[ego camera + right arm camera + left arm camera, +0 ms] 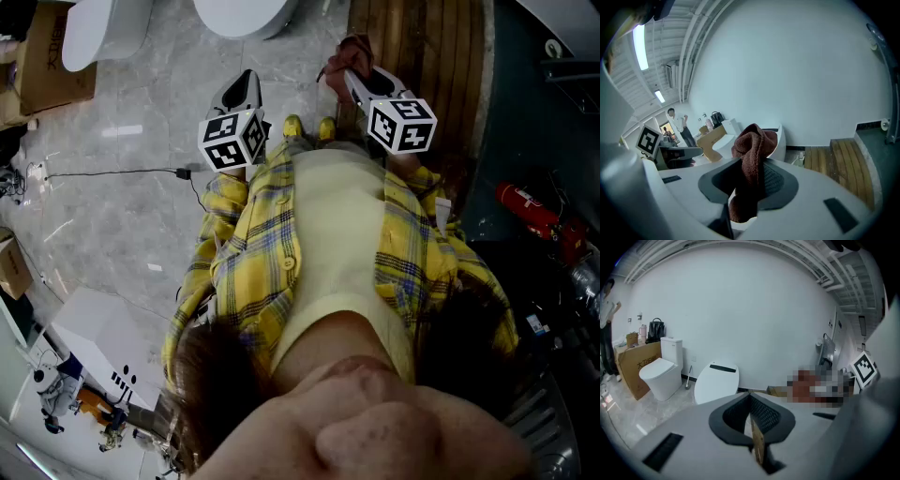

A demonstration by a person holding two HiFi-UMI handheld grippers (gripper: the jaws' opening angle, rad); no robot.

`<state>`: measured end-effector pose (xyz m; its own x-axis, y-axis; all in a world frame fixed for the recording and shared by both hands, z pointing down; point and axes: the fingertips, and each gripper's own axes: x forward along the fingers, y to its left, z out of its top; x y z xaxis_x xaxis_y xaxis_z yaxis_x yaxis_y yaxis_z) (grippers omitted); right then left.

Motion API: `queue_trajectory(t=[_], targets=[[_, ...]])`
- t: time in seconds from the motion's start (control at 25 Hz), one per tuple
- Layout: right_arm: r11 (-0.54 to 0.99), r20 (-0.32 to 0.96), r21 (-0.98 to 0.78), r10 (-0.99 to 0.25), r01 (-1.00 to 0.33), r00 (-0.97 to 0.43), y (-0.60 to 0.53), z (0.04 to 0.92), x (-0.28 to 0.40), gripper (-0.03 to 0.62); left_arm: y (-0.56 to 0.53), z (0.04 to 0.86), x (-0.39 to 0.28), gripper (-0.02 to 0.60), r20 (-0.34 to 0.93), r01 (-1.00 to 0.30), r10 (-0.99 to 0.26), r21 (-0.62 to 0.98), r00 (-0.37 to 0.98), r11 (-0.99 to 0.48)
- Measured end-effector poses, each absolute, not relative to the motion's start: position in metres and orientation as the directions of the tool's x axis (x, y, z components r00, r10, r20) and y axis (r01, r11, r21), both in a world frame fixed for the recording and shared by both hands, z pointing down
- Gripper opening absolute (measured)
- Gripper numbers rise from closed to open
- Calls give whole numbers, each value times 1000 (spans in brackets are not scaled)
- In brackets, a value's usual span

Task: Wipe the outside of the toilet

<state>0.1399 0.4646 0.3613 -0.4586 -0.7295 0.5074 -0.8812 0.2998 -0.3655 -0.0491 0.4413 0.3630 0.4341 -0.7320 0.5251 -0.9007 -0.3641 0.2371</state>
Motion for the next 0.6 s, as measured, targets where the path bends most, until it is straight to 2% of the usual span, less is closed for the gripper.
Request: queue_trajectory(t=[0.6], targets=[[262,515,-369,-741,-892,-431,472,362,132,120,451,368,-62,8,524,-894,-725,253,448,-369]])
